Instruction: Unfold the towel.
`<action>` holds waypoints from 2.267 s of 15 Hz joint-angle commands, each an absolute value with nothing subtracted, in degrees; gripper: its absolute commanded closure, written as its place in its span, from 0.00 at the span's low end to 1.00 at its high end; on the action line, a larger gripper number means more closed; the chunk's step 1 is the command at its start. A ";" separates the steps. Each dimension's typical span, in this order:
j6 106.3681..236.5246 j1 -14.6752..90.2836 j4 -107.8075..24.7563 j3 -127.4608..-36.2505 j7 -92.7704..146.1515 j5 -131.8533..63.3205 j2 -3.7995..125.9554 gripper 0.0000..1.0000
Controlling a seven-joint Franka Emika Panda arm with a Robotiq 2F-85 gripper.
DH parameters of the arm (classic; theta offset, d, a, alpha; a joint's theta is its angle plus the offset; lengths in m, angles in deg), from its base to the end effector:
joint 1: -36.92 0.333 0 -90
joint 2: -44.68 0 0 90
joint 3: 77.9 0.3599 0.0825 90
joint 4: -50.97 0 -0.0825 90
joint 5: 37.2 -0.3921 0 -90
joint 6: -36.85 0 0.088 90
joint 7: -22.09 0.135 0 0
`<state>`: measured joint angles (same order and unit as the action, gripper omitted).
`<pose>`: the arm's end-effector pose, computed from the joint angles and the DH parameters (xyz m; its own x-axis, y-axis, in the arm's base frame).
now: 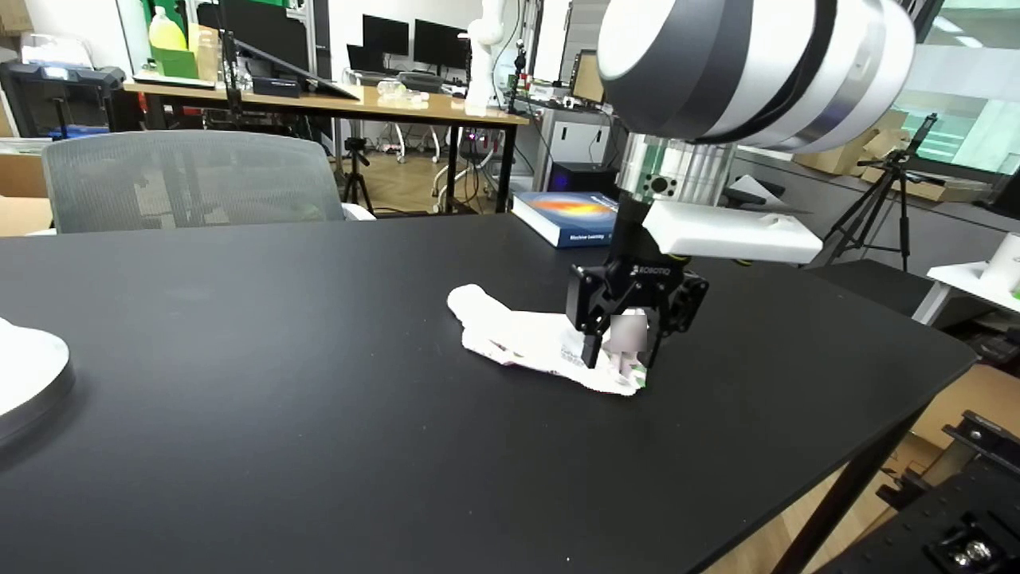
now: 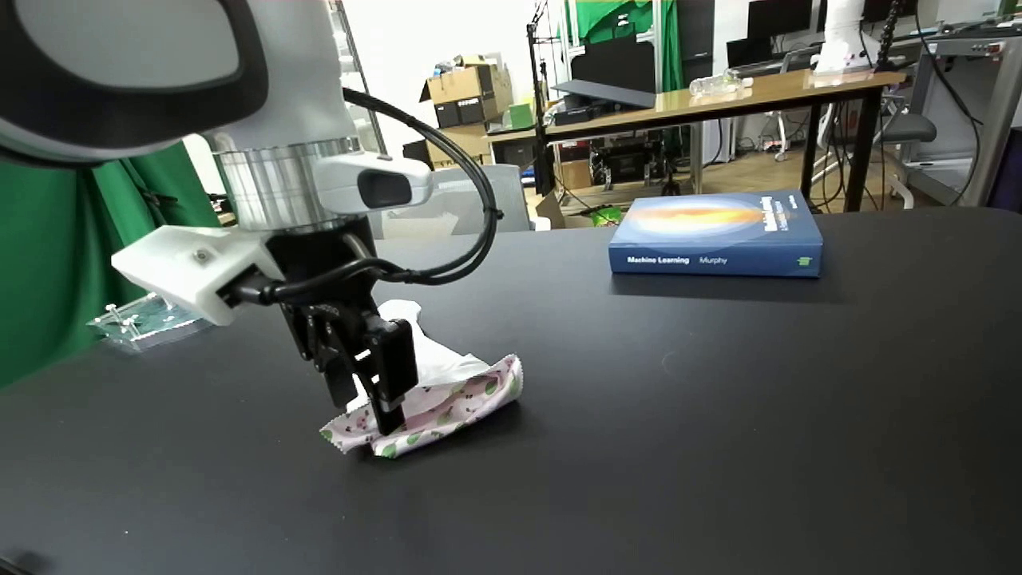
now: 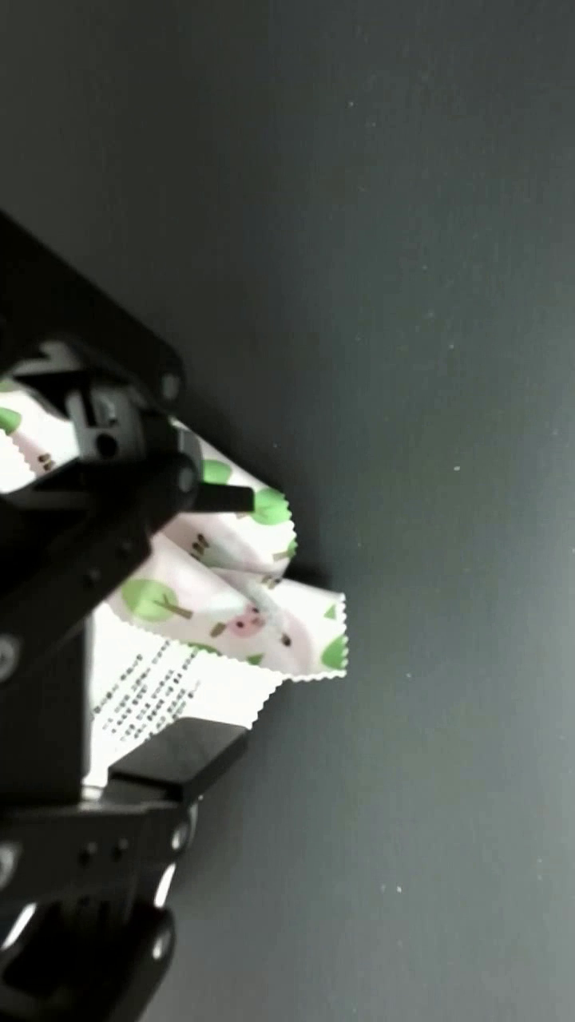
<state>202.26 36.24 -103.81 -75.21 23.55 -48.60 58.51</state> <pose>0.4039 0.0055 0.1548 0.9812 -0.1825 -0.0627 -0.1857 -0.9814 -0.0485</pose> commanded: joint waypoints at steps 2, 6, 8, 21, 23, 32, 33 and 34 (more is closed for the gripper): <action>202.99 35.67 -102.66 -74.19 24.91 -49.98 59.96 0.68; 202.80 35.59 -102.77 -73.61 24.76 -50.67 58.94 0.96; 202.29 35.74 -102.68 -73.25 24.93 -50.87 57.81 1.00; 210.67 34.27 -96.58 -80.75 35.40 -52.66 50.50 1.00; 214.79 33.36 -95.17 -83.29 36.71 -52.24 52.17 1.00; 220.04 43.79 -91.71 -101.92 42.19 -56.56 64.09 0.60; 219.65 45.18 -91.67 -103.06 42.55 -57.20 64.53 0.53; 219.51 46.44 -91.85 -103.80 42.93 -57.73 64.40 0.47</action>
<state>221.31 41.99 -93.28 -100.51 39.73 -55.99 63.27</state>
